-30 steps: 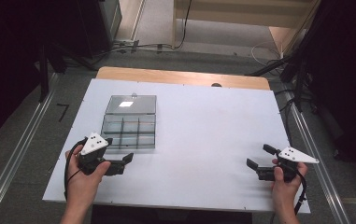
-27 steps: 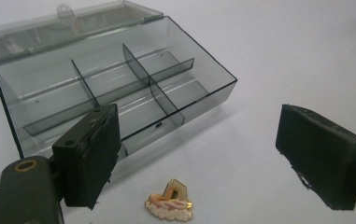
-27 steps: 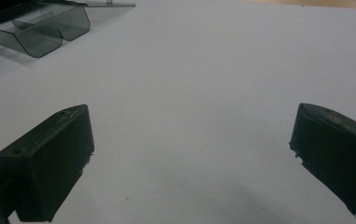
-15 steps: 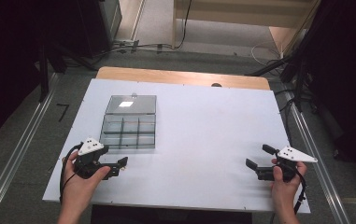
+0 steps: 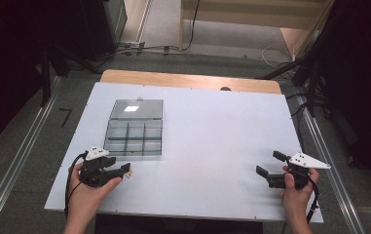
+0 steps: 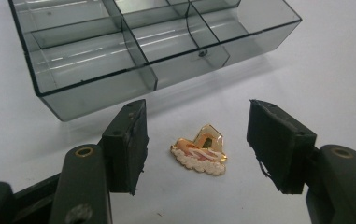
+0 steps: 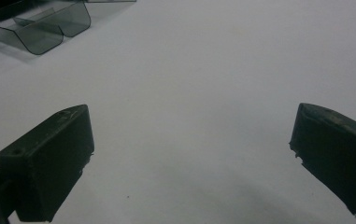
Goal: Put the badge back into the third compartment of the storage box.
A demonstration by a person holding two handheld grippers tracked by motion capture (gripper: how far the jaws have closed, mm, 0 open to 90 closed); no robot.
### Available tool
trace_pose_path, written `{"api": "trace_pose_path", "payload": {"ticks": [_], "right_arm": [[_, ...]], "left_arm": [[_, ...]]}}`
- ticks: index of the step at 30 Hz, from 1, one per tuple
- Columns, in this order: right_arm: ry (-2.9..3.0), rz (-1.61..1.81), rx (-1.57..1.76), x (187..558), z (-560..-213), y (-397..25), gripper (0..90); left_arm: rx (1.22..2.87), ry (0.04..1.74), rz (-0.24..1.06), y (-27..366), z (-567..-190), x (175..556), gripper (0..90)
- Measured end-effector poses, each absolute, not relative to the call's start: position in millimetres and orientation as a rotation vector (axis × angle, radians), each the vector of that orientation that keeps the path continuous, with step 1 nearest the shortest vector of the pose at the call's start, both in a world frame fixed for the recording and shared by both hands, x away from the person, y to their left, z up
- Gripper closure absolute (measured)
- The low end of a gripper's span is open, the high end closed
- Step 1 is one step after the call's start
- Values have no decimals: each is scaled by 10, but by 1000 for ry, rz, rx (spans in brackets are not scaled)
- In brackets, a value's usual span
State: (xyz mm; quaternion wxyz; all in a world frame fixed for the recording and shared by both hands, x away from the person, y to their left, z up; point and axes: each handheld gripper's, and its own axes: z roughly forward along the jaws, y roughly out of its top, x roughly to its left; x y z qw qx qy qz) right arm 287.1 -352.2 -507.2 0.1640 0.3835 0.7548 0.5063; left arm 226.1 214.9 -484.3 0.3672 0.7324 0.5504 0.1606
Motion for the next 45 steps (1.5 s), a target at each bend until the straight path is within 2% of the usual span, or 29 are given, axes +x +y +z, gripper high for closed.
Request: {"api": "trace_pose_path", "payload": {"ticks": [4, 12, 32, 37, 45], "right_arm": [[2160, 1437, 1090, 2880, -5077, -3518, 0], [2161, 1427, 1089, 2889, -5085, -3505, 0], [2178, 1407, 1084, 2898, -5093, -3486, 0], [2181, 1401, 1090, 2901, -5095, -3478, 0], [2183, 1393, 1091, 2905, -5097, -3474, 0]], "left_arm": [[1892, 1428, 404, 2128, -4891, 2266, 432], [1881, 1455, 350, 2150, -4962, 2298, 453], [1948, 1464, 355, 2085, -5033, 2331, 552], [1964, 1448, 342, 2051, -5032, 2331, 628], [1987, 1447, 355, 1999, -5025, 2330, 658]]}}
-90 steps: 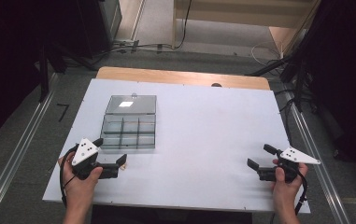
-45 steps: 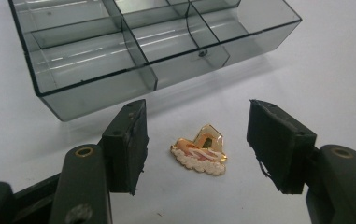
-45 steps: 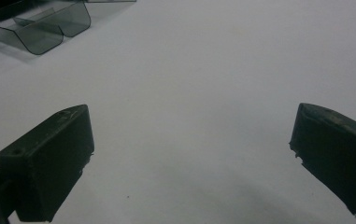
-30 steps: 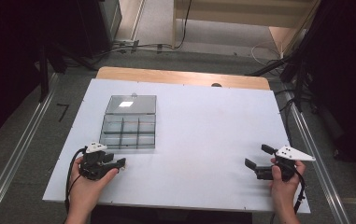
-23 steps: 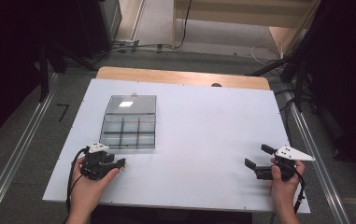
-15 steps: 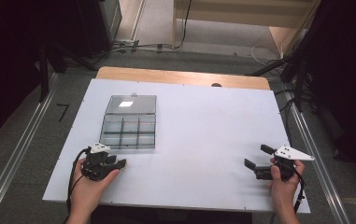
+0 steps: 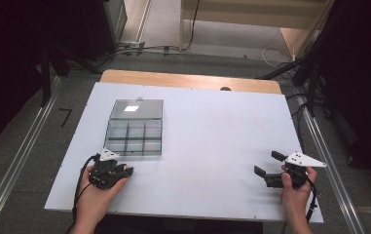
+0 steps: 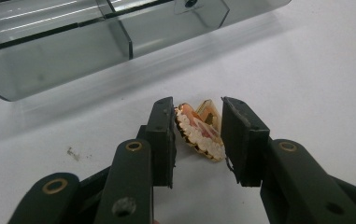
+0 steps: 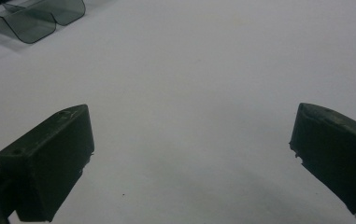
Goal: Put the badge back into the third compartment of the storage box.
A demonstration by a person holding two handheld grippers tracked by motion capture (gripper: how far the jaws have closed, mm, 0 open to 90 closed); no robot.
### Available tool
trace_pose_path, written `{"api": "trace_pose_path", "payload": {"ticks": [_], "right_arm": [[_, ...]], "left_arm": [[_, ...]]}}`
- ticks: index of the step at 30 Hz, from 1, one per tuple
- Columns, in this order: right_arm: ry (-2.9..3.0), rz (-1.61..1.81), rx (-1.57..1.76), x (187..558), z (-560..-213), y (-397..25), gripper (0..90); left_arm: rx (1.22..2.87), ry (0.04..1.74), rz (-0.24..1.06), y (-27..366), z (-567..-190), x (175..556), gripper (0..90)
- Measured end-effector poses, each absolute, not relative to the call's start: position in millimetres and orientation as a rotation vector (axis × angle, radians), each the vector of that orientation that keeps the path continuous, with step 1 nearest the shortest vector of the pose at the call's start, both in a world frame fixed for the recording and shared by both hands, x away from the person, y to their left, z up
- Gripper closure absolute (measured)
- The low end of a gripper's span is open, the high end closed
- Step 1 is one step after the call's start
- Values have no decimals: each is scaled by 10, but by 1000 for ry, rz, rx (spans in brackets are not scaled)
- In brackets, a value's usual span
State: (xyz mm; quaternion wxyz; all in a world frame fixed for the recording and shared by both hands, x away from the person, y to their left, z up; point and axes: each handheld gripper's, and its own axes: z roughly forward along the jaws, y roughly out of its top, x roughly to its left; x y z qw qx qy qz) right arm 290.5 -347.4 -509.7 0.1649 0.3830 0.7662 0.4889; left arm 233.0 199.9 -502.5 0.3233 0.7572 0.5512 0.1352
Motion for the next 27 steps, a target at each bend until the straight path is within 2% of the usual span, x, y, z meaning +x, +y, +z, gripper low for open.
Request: {"api": "trace_pose_path", "payload": {"ticks": [8, 9, 10, 13, 18, 27], "right_arm": [[2185, 1388, 1089, 2907, -5098, -3473, 0], [2186, 1387, 1089, 2907, -5098, -3473, 0], [2186, 1387, 1089, 2907, -5097, -3472, 0], [2186, 1386, 1087, 2909, -5098, -3472, 0], [2186, 1386, 1086, 2909, -5098, -3472, 0], [2187, 1386, 1083, 2909, -5098, -3472, 0]], "left_arm": [[1987, 1444, 359, 1966, -4995, 2320, 716], [1998, 1424, 291, 1951, -5000, 2330, 784], [2029, 1415, 284, 1919, -5027, 2334, 808], [2024, 1418, 310, 1902, -5027, 2321, 816], [1998, 1392, 265, 1932, -5002, 2329, 870], [2013, 1367, 285, 1920, -4982, 2321, 893]]}}
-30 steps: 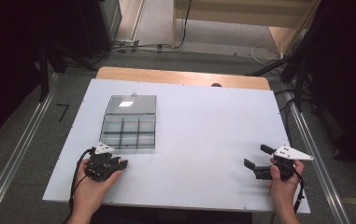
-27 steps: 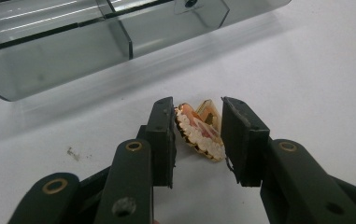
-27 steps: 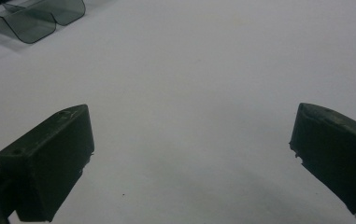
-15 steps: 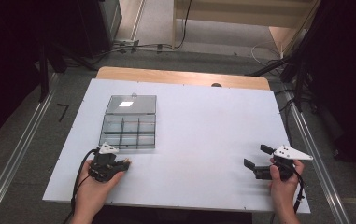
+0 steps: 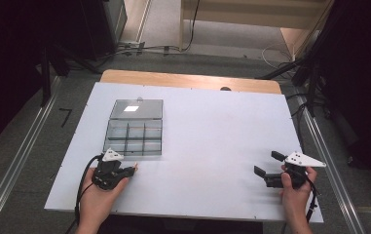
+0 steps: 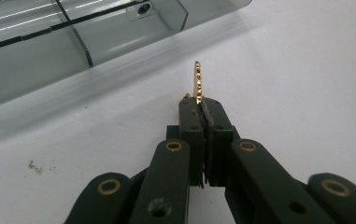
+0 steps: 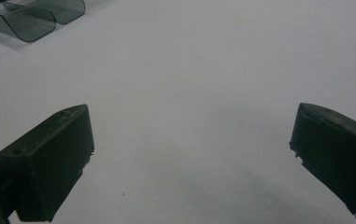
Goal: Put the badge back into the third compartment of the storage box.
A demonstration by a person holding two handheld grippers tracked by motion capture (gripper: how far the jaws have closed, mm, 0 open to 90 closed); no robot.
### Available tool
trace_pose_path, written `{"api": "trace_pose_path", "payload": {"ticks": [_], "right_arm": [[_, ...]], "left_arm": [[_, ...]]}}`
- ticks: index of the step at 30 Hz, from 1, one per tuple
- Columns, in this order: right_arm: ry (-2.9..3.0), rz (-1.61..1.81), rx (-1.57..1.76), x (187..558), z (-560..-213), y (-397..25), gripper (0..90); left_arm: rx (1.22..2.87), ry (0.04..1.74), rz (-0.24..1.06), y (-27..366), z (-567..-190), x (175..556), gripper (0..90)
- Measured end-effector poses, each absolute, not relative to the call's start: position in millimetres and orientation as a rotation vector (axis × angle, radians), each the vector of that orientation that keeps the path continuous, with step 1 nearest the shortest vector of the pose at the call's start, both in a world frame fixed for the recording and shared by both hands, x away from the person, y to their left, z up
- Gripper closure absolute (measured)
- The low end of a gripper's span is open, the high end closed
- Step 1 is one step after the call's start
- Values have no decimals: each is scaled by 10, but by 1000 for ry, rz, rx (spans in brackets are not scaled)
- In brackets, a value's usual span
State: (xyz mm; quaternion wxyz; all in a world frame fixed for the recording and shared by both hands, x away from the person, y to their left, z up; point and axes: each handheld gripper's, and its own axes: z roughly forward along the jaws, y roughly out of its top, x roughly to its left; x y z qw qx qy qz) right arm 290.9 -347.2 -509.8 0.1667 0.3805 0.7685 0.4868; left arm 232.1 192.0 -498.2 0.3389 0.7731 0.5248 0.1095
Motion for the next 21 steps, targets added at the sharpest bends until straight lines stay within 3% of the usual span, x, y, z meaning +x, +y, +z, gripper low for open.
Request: {"api": "trace_pose_path", "payload": {"ticks": [21], "right_arm": [[2184, 1393, 1085, 2897, -5095, -3472, 0]], "left_arm": [[1979, 1311, 343, 1967, -4771, 2268, 893]]}}
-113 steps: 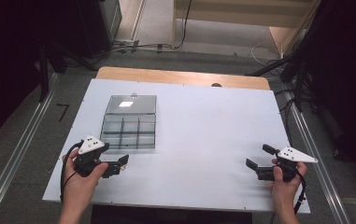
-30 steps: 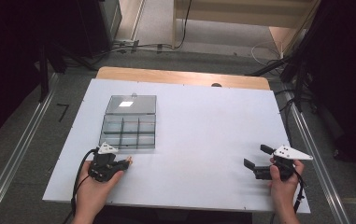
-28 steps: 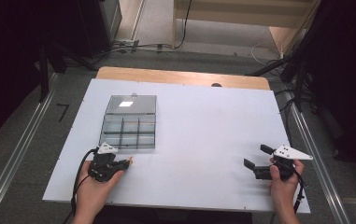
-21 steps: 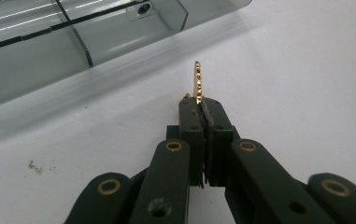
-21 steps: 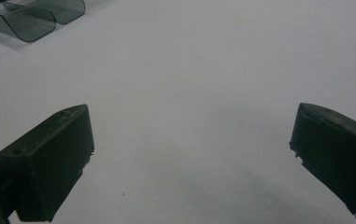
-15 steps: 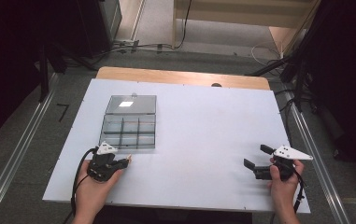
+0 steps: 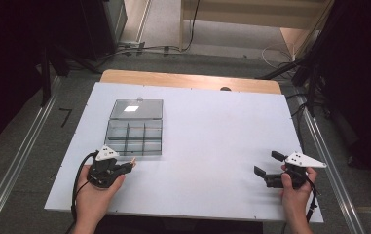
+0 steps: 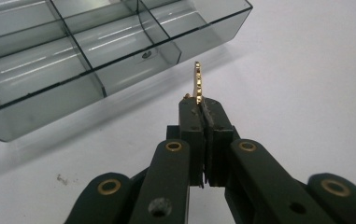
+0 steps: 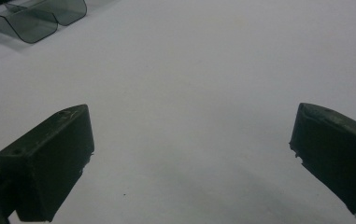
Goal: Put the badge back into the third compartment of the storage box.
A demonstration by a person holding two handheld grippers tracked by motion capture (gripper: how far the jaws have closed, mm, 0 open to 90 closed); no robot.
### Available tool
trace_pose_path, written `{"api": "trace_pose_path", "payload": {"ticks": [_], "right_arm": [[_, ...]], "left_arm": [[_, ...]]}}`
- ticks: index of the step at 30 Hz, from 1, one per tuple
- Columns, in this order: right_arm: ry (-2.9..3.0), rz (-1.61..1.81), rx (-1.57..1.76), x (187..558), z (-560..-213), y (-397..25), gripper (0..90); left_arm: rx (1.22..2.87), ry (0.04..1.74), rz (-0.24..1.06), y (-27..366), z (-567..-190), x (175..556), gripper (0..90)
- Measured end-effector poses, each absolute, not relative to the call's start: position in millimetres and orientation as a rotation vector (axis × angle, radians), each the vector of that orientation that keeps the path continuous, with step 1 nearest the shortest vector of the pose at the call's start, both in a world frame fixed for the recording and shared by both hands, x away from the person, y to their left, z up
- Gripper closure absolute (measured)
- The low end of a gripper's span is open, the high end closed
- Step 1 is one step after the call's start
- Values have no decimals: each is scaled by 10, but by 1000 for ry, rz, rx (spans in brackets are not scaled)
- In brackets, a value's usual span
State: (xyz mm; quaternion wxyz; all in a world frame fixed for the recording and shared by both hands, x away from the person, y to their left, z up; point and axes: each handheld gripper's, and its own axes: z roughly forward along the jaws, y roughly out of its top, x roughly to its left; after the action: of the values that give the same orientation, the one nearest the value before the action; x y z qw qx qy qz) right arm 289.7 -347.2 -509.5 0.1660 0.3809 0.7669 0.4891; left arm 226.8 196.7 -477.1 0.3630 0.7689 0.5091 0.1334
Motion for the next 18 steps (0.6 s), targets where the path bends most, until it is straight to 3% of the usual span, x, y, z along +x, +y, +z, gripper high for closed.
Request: {"api": "trace_pose_path", "payload": {"ticks": [18], "right_arm": [[2181, 1396, 1084, 2895, -5096, -3472, 0]], "left_arm": [[1963, 1264, 367, 1950, -4589, 2344, 893]]}}
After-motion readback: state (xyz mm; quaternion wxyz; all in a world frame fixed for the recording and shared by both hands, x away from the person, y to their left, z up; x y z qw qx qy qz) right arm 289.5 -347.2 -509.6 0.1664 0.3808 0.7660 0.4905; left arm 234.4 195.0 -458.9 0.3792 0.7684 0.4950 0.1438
